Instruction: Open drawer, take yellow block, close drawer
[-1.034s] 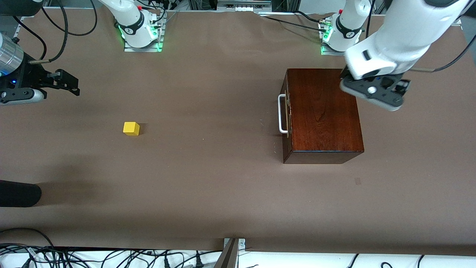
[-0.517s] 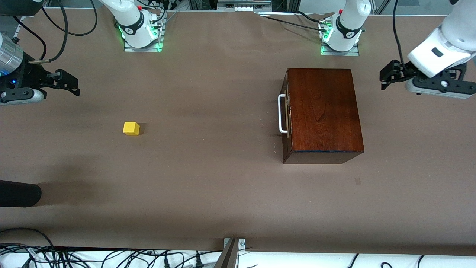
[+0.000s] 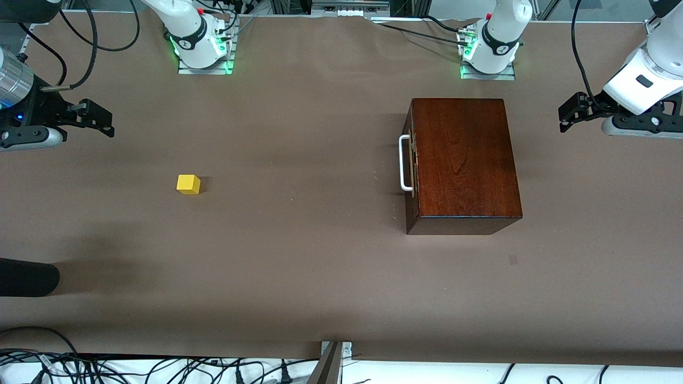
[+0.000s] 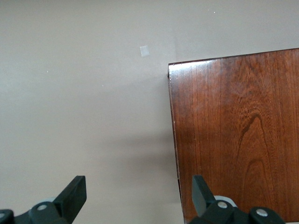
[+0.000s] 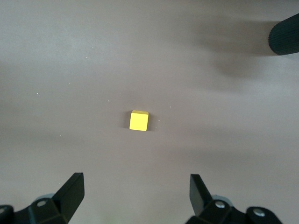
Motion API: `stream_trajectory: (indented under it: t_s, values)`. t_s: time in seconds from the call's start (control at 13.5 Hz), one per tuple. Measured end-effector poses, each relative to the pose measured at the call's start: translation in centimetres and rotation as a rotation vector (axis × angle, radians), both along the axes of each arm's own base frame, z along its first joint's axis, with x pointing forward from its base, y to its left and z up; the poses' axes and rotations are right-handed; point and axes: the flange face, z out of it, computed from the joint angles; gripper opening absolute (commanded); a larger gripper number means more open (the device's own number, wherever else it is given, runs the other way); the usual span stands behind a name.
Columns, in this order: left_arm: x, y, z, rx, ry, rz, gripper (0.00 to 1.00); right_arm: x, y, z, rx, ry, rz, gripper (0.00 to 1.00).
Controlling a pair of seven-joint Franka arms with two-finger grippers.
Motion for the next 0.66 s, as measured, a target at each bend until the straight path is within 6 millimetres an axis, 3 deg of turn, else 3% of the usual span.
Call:
stream_trajectory:
  t_s: [0.66]
  values:
    - [0.91, 0.58, -0.75, -0.026, 0.023, 0.021, 1.0, 0.0, 0.0, 0.0, 0.0, 0.0, 0.0, 1.0]
